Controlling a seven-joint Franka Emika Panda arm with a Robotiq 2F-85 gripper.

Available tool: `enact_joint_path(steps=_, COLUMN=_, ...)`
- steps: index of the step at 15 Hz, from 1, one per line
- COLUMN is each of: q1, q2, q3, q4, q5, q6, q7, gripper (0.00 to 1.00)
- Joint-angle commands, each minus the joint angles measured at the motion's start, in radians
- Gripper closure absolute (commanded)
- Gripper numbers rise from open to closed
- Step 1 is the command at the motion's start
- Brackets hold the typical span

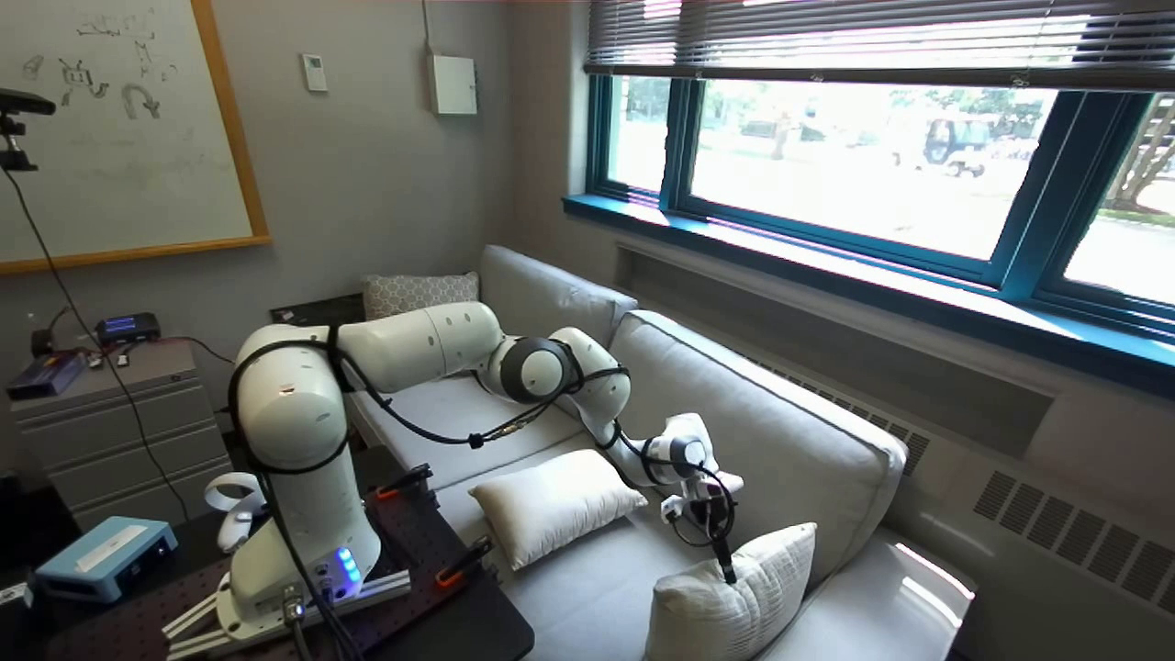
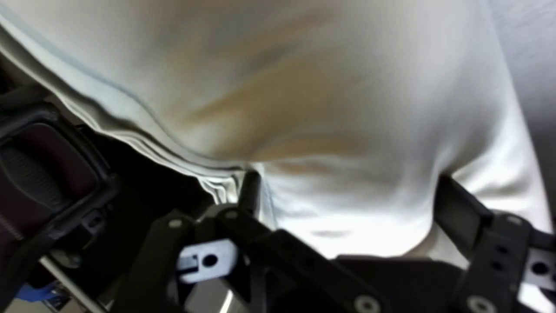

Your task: Arrange the small pillows on the right side of the couch

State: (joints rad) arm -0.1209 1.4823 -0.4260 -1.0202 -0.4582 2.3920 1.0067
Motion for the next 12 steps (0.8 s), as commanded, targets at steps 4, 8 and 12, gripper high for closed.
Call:
enact_joint_path(steps=4, q1=-0.09, q2=0.0, q3=0.008, q4=0.013, q5=-0.154, q6=-0.125, q7=0.356, gripper=0.25)
enact_joint_path(steps=8, q1=-0.171, q2=-0.004, q3=0.09, q4=0.064, q5=-0.158, q6=-0.221, q7=0.409, gripper=0.56)
enact_joint_path(steps=12, q1=-0.245, q2=-0.018, q3=0.226, q4=0.125, q5=-0.1, q6=-0.25, q7=0.327, gripper=0.85)
